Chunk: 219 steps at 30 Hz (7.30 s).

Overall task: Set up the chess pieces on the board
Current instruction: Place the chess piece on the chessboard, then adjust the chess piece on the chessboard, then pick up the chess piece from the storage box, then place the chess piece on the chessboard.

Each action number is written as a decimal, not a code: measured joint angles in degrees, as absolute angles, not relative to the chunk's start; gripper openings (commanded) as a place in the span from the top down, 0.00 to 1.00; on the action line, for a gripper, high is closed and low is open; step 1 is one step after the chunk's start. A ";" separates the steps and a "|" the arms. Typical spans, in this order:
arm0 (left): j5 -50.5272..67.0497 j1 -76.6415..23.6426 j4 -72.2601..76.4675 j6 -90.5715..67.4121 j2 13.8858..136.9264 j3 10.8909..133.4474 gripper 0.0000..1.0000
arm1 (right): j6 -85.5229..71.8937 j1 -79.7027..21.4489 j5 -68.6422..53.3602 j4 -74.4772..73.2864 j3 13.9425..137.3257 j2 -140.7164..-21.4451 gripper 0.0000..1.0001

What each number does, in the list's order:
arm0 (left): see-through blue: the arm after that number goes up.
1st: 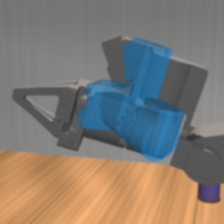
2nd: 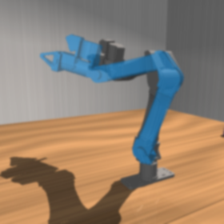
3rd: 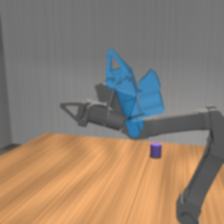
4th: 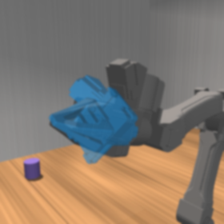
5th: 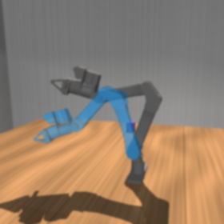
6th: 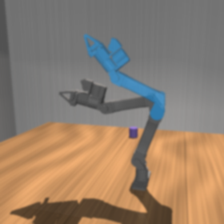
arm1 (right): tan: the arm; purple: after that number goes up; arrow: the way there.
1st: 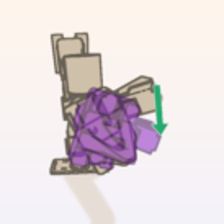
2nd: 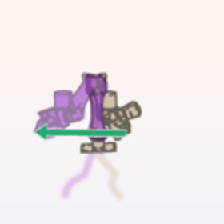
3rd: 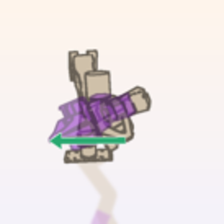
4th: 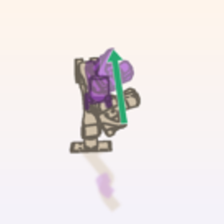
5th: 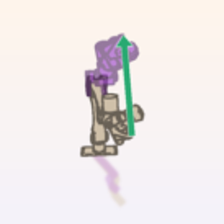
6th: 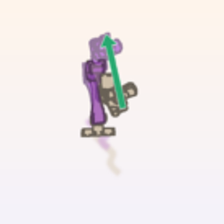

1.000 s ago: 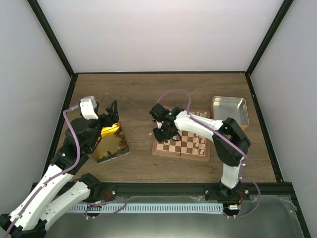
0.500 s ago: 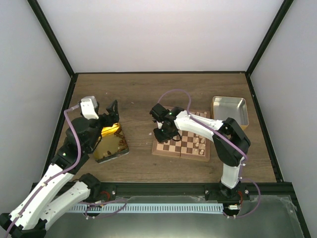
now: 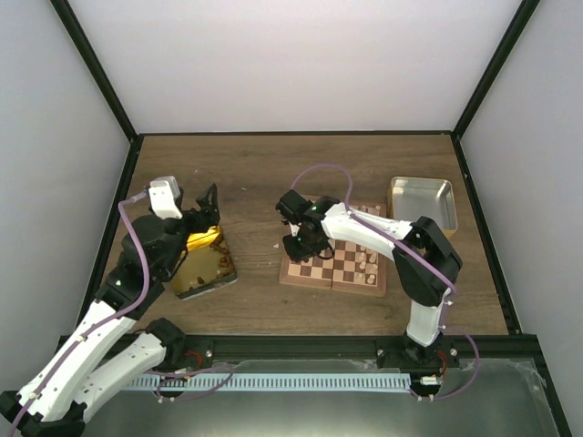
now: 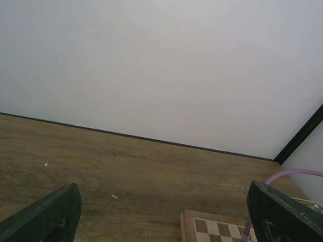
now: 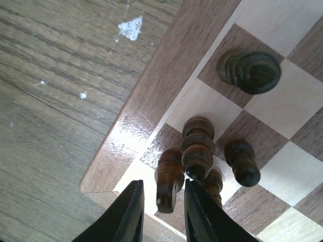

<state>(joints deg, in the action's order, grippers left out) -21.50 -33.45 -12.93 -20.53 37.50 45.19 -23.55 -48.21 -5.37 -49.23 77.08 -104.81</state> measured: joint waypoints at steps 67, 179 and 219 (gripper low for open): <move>-18.98 -33.45 -12.51 -20.75 41.04 45.19 0.08 | -30.28 -48.21 4.10 -42.35 75.94 -104.20 0.74; 21.02 -13.85 -17.80 -59.24 59.37 41.17 0.82 | -50.33 -50.02 -24.97 12.95 59.88 -93.60 0.49; 21.37 -13.52 -19.22 -53.52 63.31 43.66 0.35 | -51.13 -47.18 -21.28 0.14 64.90 -94.37 0.88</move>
